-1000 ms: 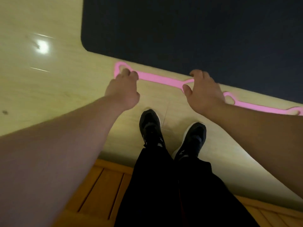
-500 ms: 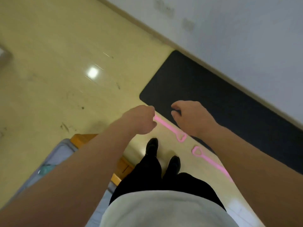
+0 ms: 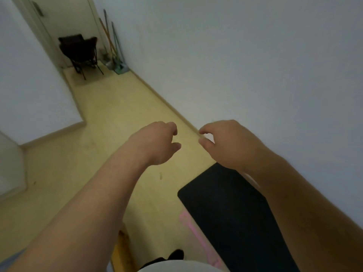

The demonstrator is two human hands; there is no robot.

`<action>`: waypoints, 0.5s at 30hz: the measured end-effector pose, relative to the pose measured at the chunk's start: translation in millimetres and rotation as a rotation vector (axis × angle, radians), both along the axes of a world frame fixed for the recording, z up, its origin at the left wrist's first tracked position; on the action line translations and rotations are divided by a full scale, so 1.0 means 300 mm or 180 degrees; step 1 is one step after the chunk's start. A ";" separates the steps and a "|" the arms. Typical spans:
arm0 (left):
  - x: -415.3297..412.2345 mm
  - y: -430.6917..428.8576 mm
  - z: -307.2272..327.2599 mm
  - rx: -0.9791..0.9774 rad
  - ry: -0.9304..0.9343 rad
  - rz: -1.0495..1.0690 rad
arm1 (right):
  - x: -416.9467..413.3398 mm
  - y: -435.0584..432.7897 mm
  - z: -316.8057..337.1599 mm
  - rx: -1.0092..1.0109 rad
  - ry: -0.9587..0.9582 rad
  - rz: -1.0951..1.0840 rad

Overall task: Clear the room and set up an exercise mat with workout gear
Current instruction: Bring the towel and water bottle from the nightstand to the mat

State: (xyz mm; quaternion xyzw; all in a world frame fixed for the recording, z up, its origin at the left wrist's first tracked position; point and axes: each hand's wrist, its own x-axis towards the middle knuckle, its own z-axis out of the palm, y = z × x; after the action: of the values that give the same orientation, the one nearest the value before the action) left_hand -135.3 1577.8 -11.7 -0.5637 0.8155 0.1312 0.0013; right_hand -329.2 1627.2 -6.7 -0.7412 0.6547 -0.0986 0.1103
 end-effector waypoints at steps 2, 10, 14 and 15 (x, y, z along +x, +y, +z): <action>0.031 0.003 0.090 -0.0246 0.0070 0.0103 | 0.019 -0.010 0.097 -0.0220 0.0053 0.0091; 0.135 -0.001 0.333 -0.1299 0.0113 0.0215 | 0.121 -0.071 0.365 -0.0999 -0.0088 0.0508; 0.203 -0.033 0.377 -0.1595 0.0033 0.0084 | 0.184 -0.153 0.392 -0.1124 -0.0167 0.0581; 0.226 -0.043 0.380 -0.1621 0.0019 0.0065 | 0.203 -0.173 0.392 -0.1125 -0.0225 0.0583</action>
State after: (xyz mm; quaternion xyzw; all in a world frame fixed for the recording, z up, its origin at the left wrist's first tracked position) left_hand -67.6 1564.9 102.2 -0.5536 0.8165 -0.0768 -0.1444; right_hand -268.2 1575.2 110.8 -0.8016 0.5528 -0.2275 0.0099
